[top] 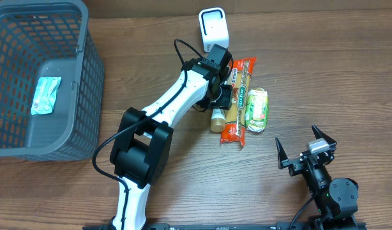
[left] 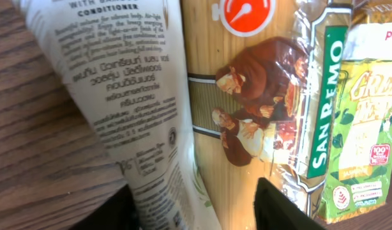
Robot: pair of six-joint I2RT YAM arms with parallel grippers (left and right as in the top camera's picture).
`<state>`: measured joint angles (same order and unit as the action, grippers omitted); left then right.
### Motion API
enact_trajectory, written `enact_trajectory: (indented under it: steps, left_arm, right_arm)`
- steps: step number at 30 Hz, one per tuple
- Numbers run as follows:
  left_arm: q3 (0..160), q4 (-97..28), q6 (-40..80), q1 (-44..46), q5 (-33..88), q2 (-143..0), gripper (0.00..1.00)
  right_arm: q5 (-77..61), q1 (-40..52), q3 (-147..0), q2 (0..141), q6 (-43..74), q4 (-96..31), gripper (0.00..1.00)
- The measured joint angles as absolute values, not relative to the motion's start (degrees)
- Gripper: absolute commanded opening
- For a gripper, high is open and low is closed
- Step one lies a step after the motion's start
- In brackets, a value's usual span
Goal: Scan the item barcode
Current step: 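Lift the white tube out and place it left of the spaghetti, then reach into the basket and grasp the green wipes pack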
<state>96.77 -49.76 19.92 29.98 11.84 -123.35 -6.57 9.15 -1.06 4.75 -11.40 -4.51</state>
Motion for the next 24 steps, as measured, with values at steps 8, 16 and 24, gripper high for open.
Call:
enact_trajectory:
  steps: [8,16,24]
  left_arm:
    - [98.74,-55.22,18.76,29.39,12.05,-123.35,0.65]
    - [120.31,-70.39,18.0,25.8,12.45,-123.35,1.0]
    - [144.64,-83.02,17.98,18.35,8.62,-123.28,0.97]
  right_arm:
    - [-6.59,9.15,-1.06,4.75,-11.38,-4.54,1.0]
    - [-6.57,9.15,-1.06,4.75,-11.38,-4.51,1.0]
    - [-6.57,9.15,-1.06,4.75,-11.38,-4.51,1.0]
